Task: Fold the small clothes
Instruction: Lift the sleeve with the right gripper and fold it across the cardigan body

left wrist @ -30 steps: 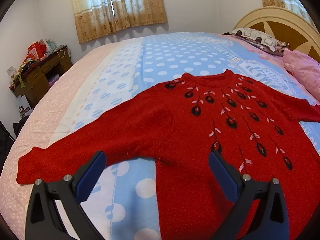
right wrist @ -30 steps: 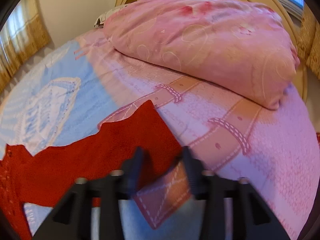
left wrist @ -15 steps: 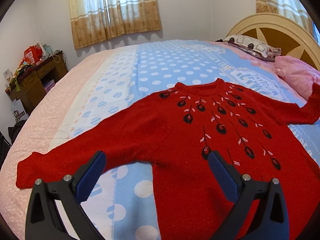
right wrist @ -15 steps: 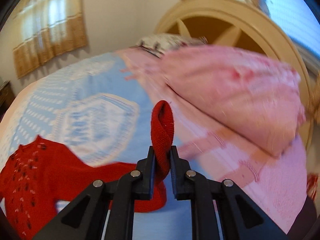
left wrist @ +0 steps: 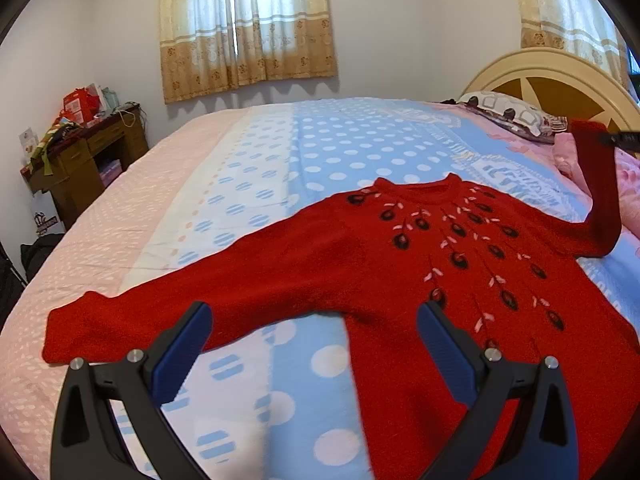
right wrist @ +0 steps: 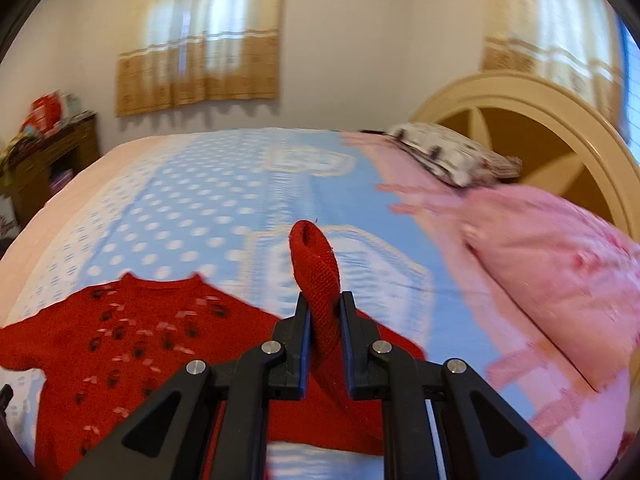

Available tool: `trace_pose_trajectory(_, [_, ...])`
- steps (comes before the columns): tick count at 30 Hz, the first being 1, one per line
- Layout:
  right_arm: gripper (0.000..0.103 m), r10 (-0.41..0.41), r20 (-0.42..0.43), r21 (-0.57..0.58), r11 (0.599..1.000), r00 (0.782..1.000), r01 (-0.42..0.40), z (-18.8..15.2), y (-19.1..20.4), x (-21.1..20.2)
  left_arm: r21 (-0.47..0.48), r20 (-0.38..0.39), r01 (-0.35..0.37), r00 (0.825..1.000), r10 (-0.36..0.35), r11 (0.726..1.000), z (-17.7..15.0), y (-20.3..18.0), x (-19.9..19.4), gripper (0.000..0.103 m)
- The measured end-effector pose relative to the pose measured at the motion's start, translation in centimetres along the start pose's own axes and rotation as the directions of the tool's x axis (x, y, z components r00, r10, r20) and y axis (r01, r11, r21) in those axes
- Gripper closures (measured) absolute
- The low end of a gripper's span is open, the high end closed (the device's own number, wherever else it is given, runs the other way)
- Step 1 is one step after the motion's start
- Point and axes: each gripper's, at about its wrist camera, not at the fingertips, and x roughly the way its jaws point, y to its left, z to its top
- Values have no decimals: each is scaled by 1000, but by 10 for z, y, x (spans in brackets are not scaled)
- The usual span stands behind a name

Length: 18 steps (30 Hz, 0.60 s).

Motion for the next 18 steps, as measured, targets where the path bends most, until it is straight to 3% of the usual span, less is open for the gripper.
trace_pose_trajectory(6, [90, 118, -6, -101, 988, 993, -118, -12, 94, 5, -5, -1, -17, 1000, 17, 1000, -3, 12, -3, 0])
trace_pose_trajectory(12, [90, 204, -40, -141, 968, 978, -208, -40, 158, 9, -23, -11, -20, 1000, 20, 1000, -4, 21, -1, 0])
trace_pose_trajectory(18, [90, 257, -107, -147, 951, 960, -271, -74, 197, 23, -101, -96, 69, 992, -78, 993, -10, 33, 16, 0])
